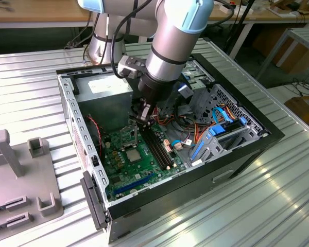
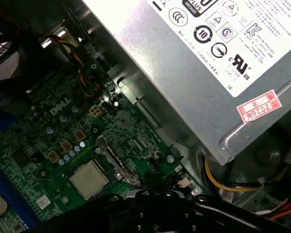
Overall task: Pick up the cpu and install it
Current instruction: 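Close the cpu cover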
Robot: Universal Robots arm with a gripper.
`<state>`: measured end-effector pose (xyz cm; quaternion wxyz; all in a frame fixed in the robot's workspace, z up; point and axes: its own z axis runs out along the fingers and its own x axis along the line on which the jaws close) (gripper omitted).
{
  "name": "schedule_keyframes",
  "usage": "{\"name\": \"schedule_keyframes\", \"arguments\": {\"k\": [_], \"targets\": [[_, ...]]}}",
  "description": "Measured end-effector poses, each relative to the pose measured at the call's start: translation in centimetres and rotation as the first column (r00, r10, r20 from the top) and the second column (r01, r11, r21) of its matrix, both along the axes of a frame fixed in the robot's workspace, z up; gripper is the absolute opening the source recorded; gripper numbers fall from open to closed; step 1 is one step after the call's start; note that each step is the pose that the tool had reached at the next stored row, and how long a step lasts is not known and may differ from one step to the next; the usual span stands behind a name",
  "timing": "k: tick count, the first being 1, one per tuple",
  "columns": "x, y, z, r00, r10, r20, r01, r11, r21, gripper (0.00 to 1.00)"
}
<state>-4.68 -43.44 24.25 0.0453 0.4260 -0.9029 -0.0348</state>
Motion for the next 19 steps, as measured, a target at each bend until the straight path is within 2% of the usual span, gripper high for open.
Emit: {"name": "schedule_keyframes", "arguments": {"k": [4,14,19], "targets": [[-0.02,0.00,0.02,0.9999,0.015,0.0010,-0.015,0.9999,0.0045,0.11],[-0.03,0.00,0.35,0.9999,0.016,0.0044,-0.016,0.9998,0.0072,0.11],[-0.04,0.00,0.42,0.9998,0.017,0.0064,-0.017,0.9998,0.0128,0.11]]}}
